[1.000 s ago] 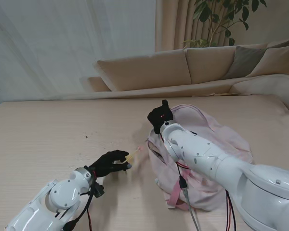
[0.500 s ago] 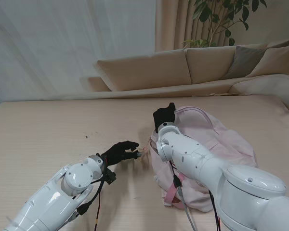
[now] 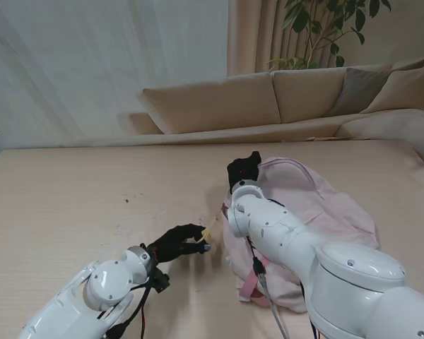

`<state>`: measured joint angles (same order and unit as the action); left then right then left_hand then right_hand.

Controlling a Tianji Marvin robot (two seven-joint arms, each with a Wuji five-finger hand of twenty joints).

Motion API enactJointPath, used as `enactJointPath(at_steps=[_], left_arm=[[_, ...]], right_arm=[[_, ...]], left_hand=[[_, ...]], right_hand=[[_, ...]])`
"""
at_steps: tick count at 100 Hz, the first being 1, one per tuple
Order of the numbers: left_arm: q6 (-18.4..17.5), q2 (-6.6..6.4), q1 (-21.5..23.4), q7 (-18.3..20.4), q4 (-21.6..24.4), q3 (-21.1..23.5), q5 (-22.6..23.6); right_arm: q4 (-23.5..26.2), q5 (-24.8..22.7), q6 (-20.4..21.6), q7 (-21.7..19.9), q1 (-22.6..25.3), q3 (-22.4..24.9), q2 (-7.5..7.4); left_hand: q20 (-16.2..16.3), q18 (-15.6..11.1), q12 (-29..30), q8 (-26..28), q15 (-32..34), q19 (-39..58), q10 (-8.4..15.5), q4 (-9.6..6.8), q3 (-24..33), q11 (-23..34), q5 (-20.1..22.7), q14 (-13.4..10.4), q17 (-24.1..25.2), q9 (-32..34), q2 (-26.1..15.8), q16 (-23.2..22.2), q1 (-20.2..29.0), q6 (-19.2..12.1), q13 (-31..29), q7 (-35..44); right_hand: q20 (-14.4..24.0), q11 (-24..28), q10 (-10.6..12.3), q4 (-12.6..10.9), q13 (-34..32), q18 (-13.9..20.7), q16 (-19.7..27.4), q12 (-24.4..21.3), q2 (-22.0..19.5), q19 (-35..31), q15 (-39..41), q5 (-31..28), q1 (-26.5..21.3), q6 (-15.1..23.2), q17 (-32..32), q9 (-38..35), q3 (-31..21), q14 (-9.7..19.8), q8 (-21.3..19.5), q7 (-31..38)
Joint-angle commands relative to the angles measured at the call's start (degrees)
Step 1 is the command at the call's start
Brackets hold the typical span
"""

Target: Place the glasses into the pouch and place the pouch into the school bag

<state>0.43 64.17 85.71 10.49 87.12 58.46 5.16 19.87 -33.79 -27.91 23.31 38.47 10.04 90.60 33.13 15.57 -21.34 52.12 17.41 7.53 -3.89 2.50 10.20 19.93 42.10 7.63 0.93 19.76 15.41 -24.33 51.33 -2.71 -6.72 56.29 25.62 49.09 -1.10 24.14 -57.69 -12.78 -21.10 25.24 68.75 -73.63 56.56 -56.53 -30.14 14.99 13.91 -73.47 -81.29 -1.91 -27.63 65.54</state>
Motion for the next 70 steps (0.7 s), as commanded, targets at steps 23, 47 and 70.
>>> enactJointPath(at_steps=[23, 47, 70], left_arm=[[-2.7, -1.01, 6.77, 2.71, 6.3, 0.1, -0.62], [-3.46, -2.11, 9.76, 6.35, 9.07, 0.18, -2.57], [-4.08, -2.5, 10.0, 7.09, 9.56, 0.1, -1.58]], right_arm=[[-0.89, 0.19, -0.9, -0.84, 0.15, -0.37, 0.32], [-0.65, 0.02, -1.03, -0.84, 0.19, -0.26, -0.04], [-0.68, 0.08, -0.58, -0.64, 0.11, -0.14, -0.11]], left_hand=[[0.82, -0.21, -0.38, 0.14, -0.21, 1.42, 0.26, -0.25, 0.12, 0.85, 0.72, -0.58, 0.4, 0.01, -1.72, -0.67, 0.88, -2.14, 0.85, 1.27], [0.53, -0.14, -1.25, 0.5, -0.39, 0.93, 1.56, -0.17, -0.43, 1.71, 1.24, -0.66, 1.13, 3.62, -1.79, -0.55, 1.42, -2.37, -0.74, 0.69], [0.44, 0.09, -1.63, 0.15, -0.82, 0.98, 1.38, -0.39, -1.44, 1.01, 1.39, -0.55, 0.87, 3.86, -1.21, -0.48, 1.71, -3.48, -1.75, -0.39]], right_hand=[[1.66, 5.52, -7.75, 1.16, -3.82, -0.18, 0.43, 2.65, 0.03, -2.07, 2.37, -1.99, -1.87, -1.76, 0.45, -5.68, -8.31, -1.59, 0.96, 1.82], [1.8, 5.52, -7.64, 1.13, -3.67, -0.11, 0.49, 2.67, -0.18, -2.18, 2.5, -1.83, -1.84, -1.63, 0.58, -5.56, -8.28, -1.49, 0.98, 1.95], [1.9, 5.53, -7.38, 1.1, -3.48, 0.36, 0.53, 2.71, -0.42, -2.22, 2.49, -1.62, -1.69, -1.34, 0.6, -5.31, -8.23, -1.28, 0.92, 2.03]])
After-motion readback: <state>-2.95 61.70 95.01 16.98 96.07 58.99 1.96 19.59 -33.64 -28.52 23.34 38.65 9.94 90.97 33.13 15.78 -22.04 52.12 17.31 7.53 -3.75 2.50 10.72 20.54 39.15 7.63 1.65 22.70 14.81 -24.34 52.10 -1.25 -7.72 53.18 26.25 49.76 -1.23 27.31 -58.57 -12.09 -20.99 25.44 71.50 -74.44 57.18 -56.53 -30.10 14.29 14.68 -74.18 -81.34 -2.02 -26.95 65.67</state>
